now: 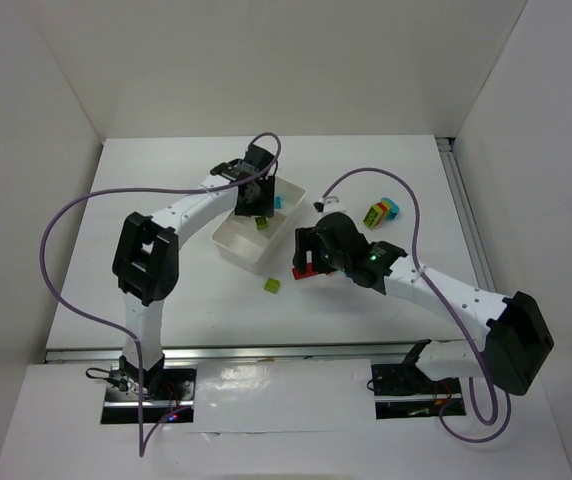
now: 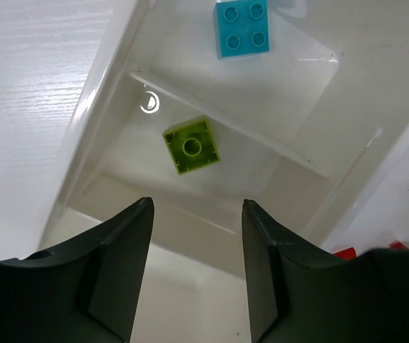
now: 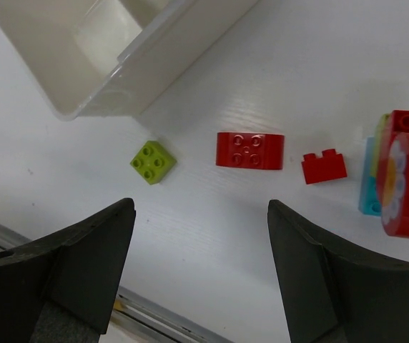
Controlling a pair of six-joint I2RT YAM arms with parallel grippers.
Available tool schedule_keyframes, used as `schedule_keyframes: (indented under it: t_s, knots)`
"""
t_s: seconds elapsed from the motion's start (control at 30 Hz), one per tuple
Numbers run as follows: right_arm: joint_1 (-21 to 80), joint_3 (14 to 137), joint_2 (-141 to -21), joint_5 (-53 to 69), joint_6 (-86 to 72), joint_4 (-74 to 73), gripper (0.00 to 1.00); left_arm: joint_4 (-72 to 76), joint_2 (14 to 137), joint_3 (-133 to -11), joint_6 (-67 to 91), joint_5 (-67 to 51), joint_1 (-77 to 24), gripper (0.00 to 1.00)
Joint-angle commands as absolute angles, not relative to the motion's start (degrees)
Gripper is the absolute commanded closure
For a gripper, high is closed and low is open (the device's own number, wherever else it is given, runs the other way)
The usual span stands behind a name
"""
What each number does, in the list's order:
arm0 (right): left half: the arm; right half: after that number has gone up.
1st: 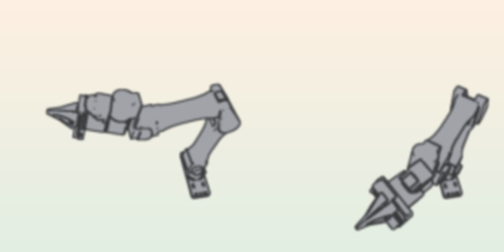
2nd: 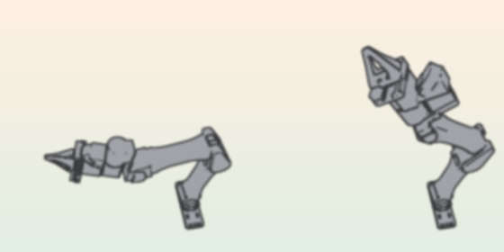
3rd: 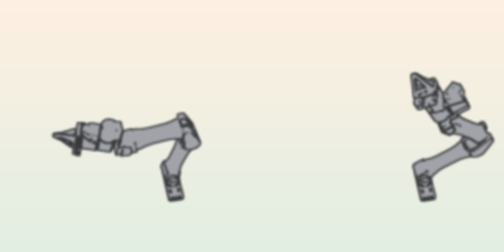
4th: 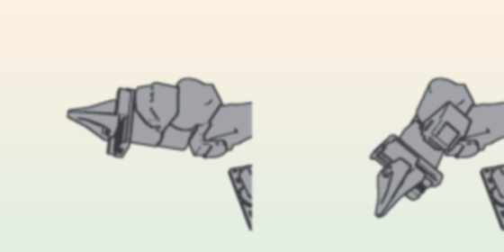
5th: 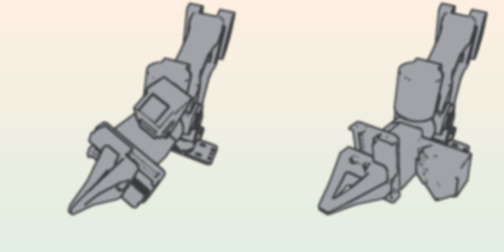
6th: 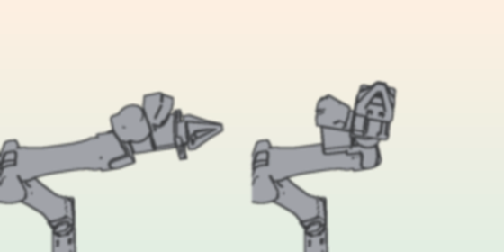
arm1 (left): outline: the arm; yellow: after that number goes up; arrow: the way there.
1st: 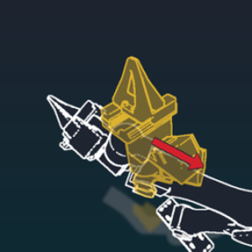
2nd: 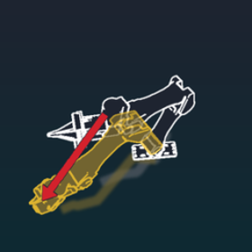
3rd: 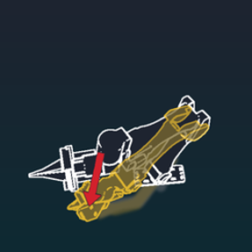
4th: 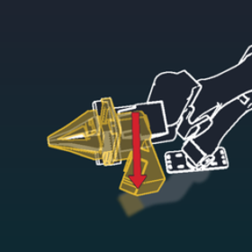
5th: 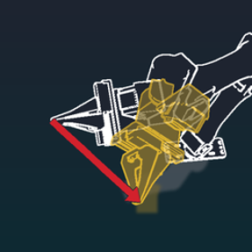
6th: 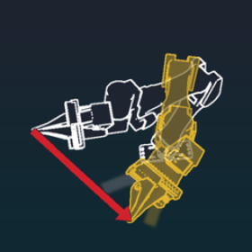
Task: Sort the legos into containers by color
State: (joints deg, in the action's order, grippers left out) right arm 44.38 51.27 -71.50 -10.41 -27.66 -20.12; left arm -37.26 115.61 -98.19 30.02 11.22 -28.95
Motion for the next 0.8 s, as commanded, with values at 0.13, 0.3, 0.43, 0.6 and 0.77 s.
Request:
schedule_keyframes:
  t_s: [0.13, 0.3, 0.43, 0.6, 0.77]
  knots:
    - [50.4, 52.0, -77.8, -8.0, -23.7, -12.7, 0.18, -42.8, 105.0, -103.8, 27.4, 13.1, -28.0, 0.37]
    - [53.7, 57.4, -88.8, -8.4, -16.4, -13.4, 0.11, -44.4, 97.0, -101.2, 27.9, 17.0, -24.8, 0.37]
    - [54.3, 58.5, -94.2, -7.3, -13.5, -12.1, 0.08, -42.9, 90.9, -95.1, 29.0, 20.1, -21.5, 0.37]
    - [54.8, 59.1, -98.3, -6.7, -13.5, -8.4, 0.14, -41.7, 87.9, -90.3, 29.0, 18.9, -18.8, 0.37]
    - [55.4, 59.6, -101.5, -5.5, -13.0, -5.9, 0.24, -41.7, 87.4, -89.7, 29.5, 18.4, -18.3, 0.37]
